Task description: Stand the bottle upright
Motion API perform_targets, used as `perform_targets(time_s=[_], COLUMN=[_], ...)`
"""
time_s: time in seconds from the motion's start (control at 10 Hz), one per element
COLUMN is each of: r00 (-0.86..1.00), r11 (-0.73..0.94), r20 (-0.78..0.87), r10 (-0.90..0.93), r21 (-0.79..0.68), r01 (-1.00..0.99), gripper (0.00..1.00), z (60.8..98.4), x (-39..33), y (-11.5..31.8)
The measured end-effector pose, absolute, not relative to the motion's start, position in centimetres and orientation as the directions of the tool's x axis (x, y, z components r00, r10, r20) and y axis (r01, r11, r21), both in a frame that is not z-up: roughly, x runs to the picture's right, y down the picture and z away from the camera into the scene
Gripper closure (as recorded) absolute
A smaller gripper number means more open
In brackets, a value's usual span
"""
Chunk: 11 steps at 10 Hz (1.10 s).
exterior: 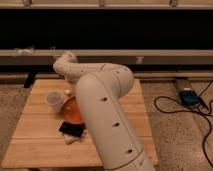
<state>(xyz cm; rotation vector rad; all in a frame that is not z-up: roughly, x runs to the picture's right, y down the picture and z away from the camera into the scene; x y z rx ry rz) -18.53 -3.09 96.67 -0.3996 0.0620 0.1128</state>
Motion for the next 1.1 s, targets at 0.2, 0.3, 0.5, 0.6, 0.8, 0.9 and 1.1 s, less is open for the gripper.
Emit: perform_targets(time_s=[0.2,0.3,0.5,0.6,0.8,0.9,1.1], r00=[0.995,0.997,0.999,0.999,0.997,0.995,0.990], r11=[0.913,0.912,0.906,0.903,0.898,0.899,0.903], r20=[-0.067,-0.056,-0.040,-0.031,-0.025,-0.030,-0.042], r10=[0.071,0.054,0.002,-0.028,-0.068,-0.094,-0.136], r21=[-0.398,-0.404,-0.422,-0.430,-0.438,-0.433,-0.416], r01=[-0.092,-0.073,-0.019,0.012,0.050,0.072,0.107], gripper=[0.30,0.30,0.30,0.30,0.30,0.30,0.30], z=[97.1,97.4,98.0,98.3,98.9,99.2,99.7], x=[-19.1,-19.6,-20.3,-20.7,-21.1,-21.2,-21.2], y=[-3.1,-3.0,-2.6,-2.4,-2.1,-1.8,-1.4])
